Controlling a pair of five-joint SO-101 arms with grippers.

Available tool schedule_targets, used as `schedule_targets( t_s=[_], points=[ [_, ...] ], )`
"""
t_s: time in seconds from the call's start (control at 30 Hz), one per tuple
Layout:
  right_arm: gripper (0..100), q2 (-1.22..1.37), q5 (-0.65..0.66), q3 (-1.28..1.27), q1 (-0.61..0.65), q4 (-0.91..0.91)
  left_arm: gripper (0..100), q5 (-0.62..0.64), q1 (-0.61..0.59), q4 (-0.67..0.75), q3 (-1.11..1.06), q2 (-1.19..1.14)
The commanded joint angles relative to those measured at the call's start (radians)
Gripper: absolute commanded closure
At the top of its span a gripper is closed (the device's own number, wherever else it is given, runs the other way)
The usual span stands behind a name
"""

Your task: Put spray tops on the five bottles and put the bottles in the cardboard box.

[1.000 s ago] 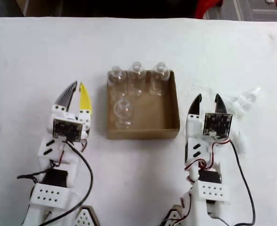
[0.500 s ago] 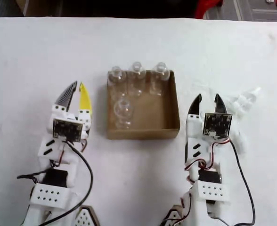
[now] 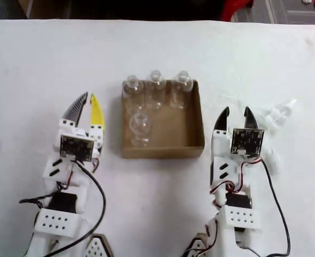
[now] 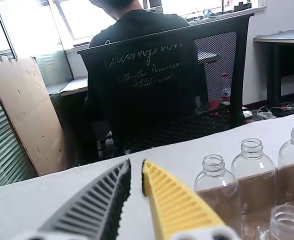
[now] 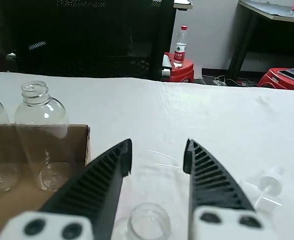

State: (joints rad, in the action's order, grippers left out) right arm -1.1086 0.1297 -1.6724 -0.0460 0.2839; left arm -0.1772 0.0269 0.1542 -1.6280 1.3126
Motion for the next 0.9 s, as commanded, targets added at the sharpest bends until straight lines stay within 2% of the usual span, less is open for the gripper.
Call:
schedule_targets(
  t_s=[0.0, 0.3, 0.5, 0.67, 0.87],
  points=[
    [84.7, -0.019, 0.003, -0.002, -0.018, 0.002, 96, -0.011, 0.004, 0.028, 0.012, 0.018],
    [84.7, -0.01, 0.009, 0.057, -0.027, -0.047, 96, -0.011, 0.008, 0.028, 0.012, 0.018],
    [84.7, -0.007, 0.003, 0.334, -0.053, -0.487, 96, -0.011, 0.004, 0.028, 0.012, 0.018],
    [84.7, -0.018, 0.014, 0.528, -0.036, -0.757, 96, -0.011, 0.002, 0.028, 0.011, 0.018],
    [84.7, -0.008, 0.143, 0.756, -0.035, -1.086, 96, -0.011, 0.002, 0.028, 0.011, 0.018]
  ],
)
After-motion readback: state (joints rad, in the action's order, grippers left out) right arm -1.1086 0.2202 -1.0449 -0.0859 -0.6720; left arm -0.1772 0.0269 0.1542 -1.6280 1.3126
